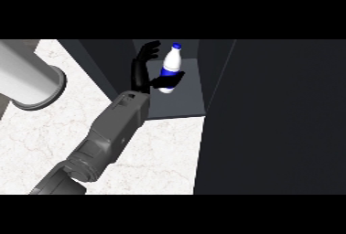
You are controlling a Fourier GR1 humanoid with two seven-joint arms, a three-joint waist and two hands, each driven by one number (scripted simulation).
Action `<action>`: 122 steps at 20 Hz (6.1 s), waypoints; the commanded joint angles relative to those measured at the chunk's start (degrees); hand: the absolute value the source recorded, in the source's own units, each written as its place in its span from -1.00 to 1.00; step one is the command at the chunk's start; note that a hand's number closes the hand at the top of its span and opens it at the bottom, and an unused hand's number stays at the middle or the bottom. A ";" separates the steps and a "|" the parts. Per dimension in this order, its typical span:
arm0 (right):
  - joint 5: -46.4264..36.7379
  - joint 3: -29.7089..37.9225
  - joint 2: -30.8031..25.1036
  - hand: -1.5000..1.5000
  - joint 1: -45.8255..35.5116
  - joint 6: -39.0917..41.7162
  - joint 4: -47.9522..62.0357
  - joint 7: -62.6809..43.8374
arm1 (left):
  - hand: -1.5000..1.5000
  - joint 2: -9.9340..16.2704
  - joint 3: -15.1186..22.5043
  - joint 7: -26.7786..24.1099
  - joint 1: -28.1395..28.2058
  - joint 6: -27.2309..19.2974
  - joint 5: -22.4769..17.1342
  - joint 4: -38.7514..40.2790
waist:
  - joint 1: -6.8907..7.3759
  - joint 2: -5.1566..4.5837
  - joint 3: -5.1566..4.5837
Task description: Pick up the bottled water, place it into the cabinet and close the cabinet
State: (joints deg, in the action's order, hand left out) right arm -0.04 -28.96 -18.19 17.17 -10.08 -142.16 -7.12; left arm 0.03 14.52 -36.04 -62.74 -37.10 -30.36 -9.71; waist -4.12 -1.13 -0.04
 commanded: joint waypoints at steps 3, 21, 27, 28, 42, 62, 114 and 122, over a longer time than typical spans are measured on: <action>2.06 1.43 -0.90 -1.00 2.26 1.61 -1.35 1.47 | -1.00 -0.01 -2.02 -1.46 -1.89 1.93 -0.21 2.17 | 0.24 -0.04 0.04; 1.98 1.83 -0.08 -1.00 1.23 1.69 -5.14 -2.11 | -1.00 -0.02 -4.49 -7.35 -1.69 15.51 -1.88 -1.67 | -0.61 -0.04 -0.07; 2.51 2.74 0.15 -1.00 0.15 2.91 -1.84 -0.77 | -1.00 -0.03 -2.98 -3.49 -3.87 23.39 -3.78 -5.29 | 0.36 0.39 0.03; 2.19 3.28 1.28 -1.00 -0.49 1.62 -1.90 -2.51 | -1.00 -0.03 -1.81 -5.36 0.85 25.17 -3.00 -6.51 | 2.00 0.78 0.02; -1.64 2.80 -1.74 -1.00 4.33 2.57 -7.65 -3.26 | 1.00 0.01 7.65 5.44 21.50 20.29 -5.66 -39.35 | 4.96 2.17 0.07; -7.67 -19.93 2.66 1.00 -13.64 4.05 -2.73 -24.00 | 1.00 17.67 15.02 6.37 64.29 18.91 0.11 -84.01 | 4.91 1.52 -0.08; 17.62 18.94 11.32 1.00 -70.44 13.90 83.31 -1.73 | 1.00 33.70 -8.41 5.66 85.71 42.25 -11.38 -95.78 | 6.75 -0.01 -0.01; 18.69 19.84 10.82 1.00 -70.96 16.67 86.46 1.41 | 1.00 33.02 -7.76 7.83 82.88 40.46 -11.39 -96.94 | 6.26 -0.26 0.05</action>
